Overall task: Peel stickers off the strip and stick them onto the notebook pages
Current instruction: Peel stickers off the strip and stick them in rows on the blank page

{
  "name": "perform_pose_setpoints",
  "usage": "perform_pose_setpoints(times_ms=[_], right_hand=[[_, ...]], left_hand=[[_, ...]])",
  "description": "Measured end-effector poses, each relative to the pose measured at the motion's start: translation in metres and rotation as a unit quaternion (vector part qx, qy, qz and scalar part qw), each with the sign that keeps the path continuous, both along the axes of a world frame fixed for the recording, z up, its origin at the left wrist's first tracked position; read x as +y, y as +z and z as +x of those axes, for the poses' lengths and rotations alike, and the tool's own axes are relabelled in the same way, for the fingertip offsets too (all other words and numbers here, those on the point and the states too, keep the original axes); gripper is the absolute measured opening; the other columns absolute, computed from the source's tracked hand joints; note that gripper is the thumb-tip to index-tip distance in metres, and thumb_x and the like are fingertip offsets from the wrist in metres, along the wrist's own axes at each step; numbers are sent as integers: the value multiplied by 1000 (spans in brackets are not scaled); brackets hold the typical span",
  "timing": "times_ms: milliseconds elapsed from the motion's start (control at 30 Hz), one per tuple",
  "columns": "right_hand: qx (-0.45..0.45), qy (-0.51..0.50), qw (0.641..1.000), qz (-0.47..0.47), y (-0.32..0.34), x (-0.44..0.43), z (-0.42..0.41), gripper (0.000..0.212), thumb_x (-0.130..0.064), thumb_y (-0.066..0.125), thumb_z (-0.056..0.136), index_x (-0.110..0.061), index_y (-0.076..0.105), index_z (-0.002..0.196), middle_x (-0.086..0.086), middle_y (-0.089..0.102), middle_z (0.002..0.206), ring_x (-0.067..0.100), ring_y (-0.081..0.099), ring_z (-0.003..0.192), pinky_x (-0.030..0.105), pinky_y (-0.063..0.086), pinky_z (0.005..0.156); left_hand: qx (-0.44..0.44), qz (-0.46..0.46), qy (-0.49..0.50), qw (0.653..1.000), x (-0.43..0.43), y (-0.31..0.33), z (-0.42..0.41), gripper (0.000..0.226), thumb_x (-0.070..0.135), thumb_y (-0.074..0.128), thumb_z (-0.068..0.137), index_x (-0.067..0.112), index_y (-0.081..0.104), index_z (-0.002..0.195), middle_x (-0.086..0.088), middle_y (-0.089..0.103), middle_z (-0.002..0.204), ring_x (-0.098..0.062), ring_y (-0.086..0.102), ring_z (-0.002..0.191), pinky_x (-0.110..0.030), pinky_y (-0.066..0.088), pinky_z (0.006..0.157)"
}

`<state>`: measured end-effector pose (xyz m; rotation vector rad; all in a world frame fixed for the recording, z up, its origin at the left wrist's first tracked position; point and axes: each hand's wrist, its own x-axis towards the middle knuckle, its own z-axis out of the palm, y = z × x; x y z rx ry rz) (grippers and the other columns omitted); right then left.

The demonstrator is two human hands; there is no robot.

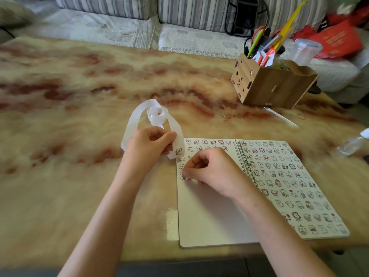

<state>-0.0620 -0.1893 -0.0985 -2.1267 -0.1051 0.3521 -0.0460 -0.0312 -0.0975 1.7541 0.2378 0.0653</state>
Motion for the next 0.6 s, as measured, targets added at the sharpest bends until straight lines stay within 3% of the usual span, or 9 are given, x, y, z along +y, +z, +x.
perform_pose_setpoints(times_ms=[233, 400, 600], right_hand=[[-43, -4, 997, -59, -4, 3, -1, 4, -15, 72, 75, -15, 68, 76, -6, 62, 62, 6, 51, 55, 24, 42, 57], [-52, 0, 996, -69, -2, -4, 2, 32, -27, 83, 71, -19, 58, 89, -9, 52, 65, 9, 46, 59, 30, 38, 62], [-23, 19, 998, -64, -3, -9, 7, 17, -21, 74, 79, -23, 58, 85, -10, 51, 68, 9, 47, 62, 33, 43, 68]], left_hand=[[1, 1, 0, 1000, 0, 0, -1, 17, 22, 64, 87, 7, 72, 82, -10, 74, 81, -18, 68, 74, -29, 56, 78], [0, 0, -2, 1000, 0, 0, 0, 17, 21, 64, 87, 7, 72, 82, -11, 74, 81, -22, 69, 77, -30, 56, 79], [-4, -2, -5, 1000, 1, 0, -1, 17, 20, 63, 88, 7, 72, 82, -8, 74, 79, -14, 67, 72, -20, 56, 69]])
